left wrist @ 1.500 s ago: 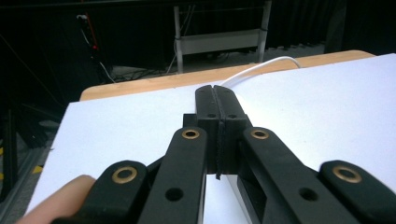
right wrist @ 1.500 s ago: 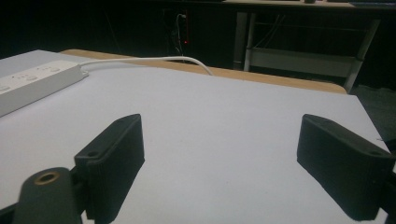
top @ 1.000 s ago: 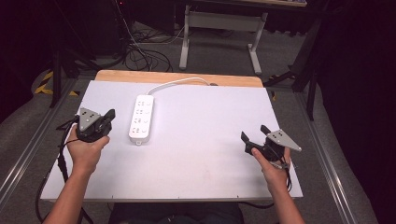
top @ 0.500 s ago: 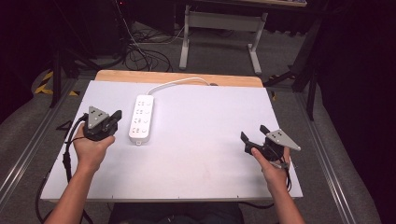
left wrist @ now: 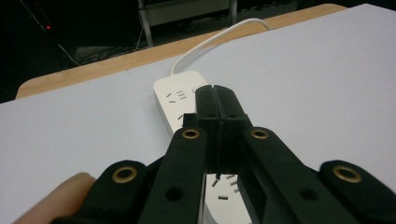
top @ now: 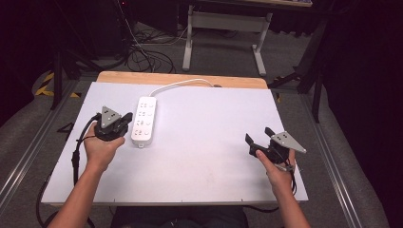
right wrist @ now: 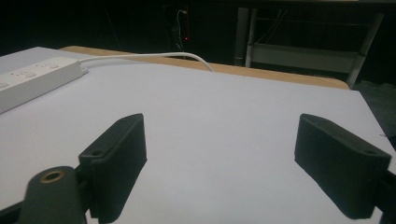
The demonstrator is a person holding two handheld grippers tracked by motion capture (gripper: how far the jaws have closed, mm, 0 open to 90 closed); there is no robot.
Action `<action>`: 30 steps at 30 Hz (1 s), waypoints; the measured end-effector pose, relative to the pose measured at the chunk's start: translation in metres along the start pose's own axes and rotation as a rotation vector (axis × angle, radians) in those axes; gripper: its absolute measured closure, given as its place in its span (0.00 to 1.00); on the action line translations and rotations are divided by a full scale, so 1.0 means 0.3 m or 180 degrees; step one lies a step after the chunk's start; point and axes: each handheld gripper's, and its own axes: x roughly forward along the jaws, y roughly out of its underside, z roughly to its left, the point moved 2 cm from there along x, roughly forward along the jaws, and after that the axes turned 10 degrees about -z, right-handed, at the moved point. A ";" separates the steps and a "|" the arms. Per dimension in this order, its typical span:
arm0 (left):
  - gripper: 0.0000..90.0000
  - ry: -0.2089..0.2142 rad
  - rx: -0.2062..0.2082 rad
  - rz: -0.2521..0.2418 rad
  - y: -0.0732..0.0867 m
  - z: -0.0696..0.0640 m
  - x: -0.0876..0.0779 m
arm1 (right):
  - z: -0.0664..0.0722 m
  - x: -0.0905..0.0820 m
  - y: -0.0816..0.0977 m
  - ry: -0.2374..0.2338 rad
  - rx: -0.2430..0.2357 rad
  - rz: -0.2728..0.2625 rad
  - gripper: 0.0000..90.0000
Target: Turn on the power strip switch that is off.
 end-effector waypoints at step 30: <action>1.00 0.0104 0.0059 0.0279 0.006 -0.015 0.092 | 0.002 0.016 0.005 0.0035 0.0025 0.0027 0.20</action>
